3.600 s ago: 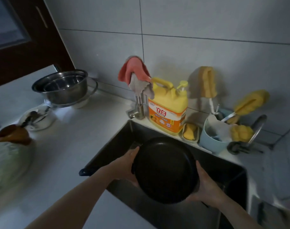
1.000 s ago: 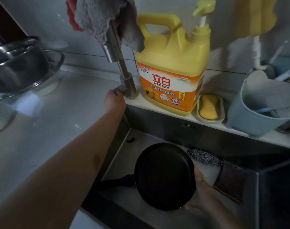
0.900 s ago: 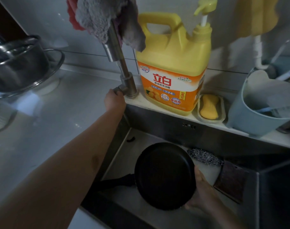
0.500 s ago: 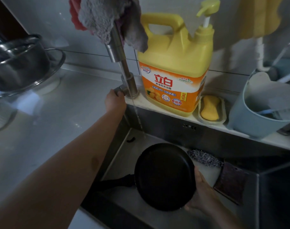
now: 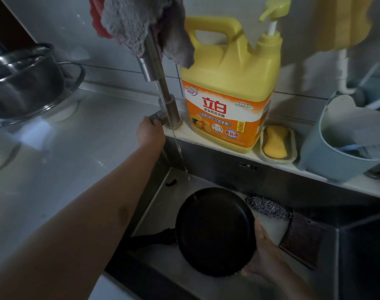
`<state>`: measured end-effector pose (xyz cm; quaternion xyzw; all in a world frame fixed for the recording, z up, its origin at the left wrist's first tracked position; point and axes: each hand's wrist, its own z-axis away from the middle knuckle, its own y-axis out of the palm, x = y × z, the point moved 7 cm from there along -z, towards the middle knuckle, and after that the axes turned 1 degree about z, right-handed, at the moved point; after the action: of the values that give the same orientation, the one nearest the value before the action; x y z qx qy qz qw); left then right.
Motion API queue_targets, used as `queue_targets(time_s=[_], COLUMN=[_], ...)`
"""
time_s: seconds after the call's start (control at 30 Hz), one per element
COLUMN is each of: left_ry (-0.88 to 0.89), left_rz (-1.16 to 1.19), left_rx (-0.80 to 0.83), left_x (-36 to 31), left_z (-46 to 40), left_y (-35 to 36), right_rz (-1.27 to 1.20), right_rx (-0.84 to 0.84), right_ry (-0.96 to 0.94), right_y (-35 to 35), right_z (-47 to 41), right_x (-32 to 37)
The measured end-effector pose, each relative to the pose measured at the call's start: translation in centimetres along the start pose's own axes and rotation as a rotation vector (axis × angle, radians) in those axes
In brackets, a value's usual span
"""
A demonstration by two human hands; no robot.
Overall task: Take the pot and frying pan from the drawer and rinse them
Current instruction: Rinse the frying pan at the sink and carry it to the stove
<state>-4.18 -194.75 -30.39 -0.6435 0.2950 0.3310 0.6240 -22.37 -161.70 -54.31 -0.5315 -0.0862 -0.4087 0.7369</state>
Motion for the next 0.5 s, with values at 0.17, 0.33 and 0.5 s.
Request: queue_targets(time_s=[0.17,0.33,0.5], left_ry=[0.004,-0.02,-0.047], left_rz=[-0.024,-0.027,-0.037], left_rx=[-0.003,0.002,0.037], left_x=[-0.09,-0.1,0.04], left_z=[-0.18,-0.33,-0.54], left_y=[-0.03,0.19,0.51], right_rz=[-0.006,-0.007,-0.015], right_rx=[0.003,0.019,0.013], right_ry=[0.014,0.023,0.005], right_y=[0.0,0.16,-0.07], right_z=[0.08,-0.04,0.19], right_x=[-0.01,-0.19,0.09])
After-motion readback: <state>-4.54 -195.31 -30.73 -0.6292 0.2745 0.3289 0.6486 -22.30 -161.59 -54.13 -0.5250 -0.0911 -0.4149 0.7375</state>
